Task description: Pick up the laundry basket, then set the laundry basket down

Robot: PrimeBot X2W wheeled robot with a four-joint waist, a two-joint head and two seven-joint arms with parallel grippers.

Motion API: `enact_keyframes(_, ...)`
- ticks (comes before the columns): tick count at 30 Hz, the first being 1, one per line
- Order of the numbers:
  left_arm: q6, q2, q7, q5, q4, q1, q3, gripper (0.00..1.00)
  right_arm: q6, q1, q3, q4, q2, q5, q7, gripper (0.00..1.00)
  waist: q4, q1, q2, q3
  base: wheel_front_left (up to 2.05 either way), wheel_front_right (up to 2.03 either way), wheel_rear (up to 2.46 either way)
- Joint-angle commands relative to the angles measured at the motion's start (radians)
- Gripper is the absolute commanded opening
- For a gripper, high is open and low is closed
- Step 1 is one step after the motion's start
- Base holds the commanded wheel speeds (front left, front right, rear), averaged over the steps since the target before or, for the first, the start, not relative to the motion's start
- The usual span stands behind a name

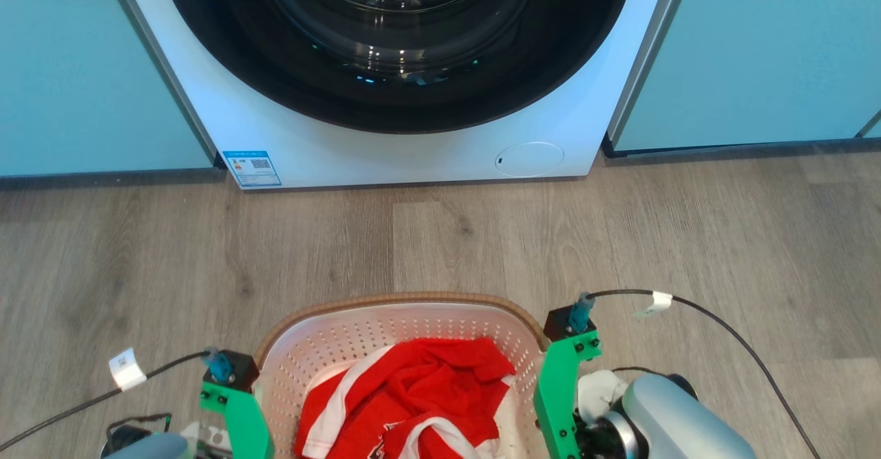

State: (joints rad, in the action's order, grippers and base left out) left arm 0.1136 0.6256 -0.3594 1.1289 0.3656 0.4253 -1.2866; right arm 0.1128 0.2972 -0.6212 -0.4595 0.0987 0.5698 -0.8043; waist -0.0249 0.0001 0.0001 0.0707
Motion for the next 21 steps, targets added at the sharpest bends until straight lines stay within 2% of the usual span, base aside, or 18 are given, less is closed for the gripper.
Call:
enact_keyframes(1, -0.023, -0.004, 0.006, -0.008, -0.040, 0.025, 0.012, 0.00, 0.018, 0.023, -0.025, 0.088, -0.048, -0.005, -0.001, 0.00, 0.000, -0.0001, -0.0001, 0.000, 0.00, 0.00, 0.00)
enact_keyframes(21, -0.014, 0.004, 0.008, -0.007, -0.056, 0.038, 0.019, 0.00, 0.018, 0.009, -0.004, 0.119, -0.048, -0.019, -0.009, 0.00, 0.004, -0.0001, -0.0001, 0.027, 0.00, 0.00, 0.00)
